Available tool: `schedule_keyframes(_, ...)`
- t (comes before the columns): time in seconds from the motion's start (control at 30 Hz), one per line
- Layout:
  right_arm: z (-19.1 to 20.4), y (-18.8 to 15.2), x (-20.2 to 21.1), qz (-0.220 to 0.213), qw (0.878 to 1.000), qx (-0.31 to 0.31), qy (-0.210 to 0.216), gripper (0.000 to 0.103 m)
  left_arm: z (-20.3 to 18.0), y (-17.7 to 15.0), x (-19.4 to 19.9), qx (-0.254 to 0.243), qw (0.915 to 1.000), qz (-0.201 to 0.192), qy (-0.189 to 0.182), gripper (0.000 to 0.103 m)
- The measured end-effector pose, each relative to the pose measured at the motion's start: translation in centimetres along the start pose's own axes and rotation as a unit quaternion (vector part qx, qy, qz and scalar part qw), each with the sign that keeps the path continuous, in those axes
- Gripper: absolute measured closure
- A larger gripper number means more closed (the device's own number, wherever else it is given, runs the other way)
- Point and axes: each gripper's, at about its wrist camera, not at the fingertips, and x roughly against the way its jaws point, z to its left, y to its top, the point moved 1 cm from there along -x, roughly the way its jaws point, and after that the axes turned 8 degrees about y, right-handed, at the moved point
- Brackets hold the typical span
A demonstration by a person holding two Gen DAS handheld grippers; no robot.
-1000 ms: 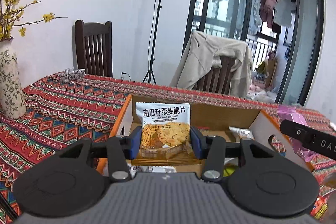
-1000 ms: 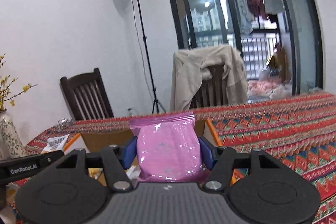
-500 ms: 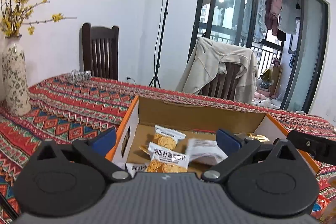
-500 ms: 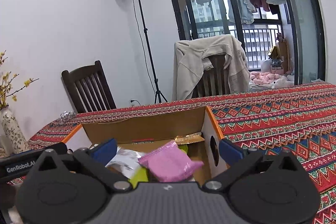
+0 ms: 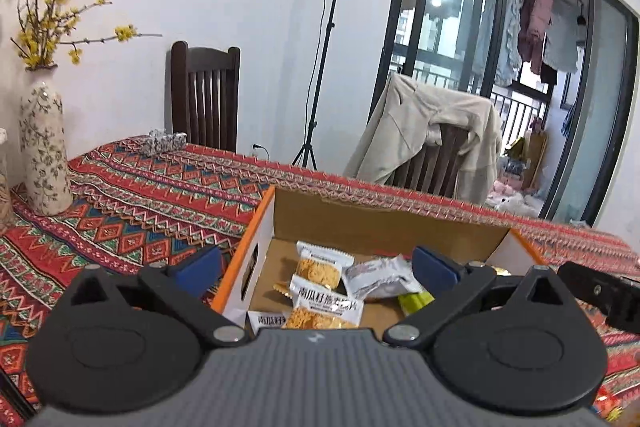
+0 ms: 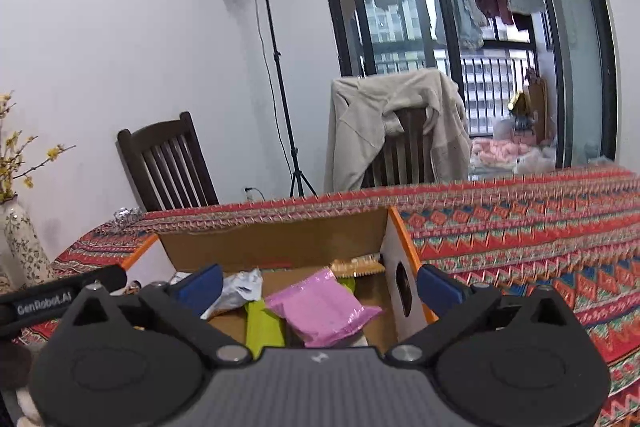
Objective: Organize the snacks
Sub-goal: 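Move both grippers back over the snack pile beside the box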
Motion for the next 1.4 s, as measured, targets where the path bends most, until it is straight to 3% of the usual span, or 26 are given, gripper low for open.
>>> schedule_keyframes(0.3, 0.4, 0.9, 4.3, 0.007, 1.000, 0.023, 0.000, 0.000, 0.6, 0.0, 3.8, -0.027, 0.9996, 0.010, -0.002, 0.000)
schedule_keyframes(0.8, -3.8, -5.3, 10.4, 0.084, 0.995, 0.057, -0.023, 0.000, 5.3, -6.5, 6.9, -0.045, 0.9959, 0.078, -0.014, 0.000)
schedule_keyframes(1.03, -5.5, -8.5, 10.0, 0.140, 0.988, 0.060, -0.030, 0.000, 6.7, -9.3, 6.6, -0.039, 0.9945, 0.096, -0.015, 0.000)
schedule_keyframes(1.2, -5.2, -8.8, 9.3, 0.146, 0.986, 0.071, -0.026, 0.000, 6.6, -9.5, 6.4, -0.039, 0.9945, 0.096, -0.012, 0.000)
schedule_keyframes(1.4, -6.1, -8.6, 5.5, 0.187, 0.977, 0.093, -0.041, 0.001, 6.7, -9.6, 6.4, -0.035, 0.9947, 0.095, -0.018, 0.000)
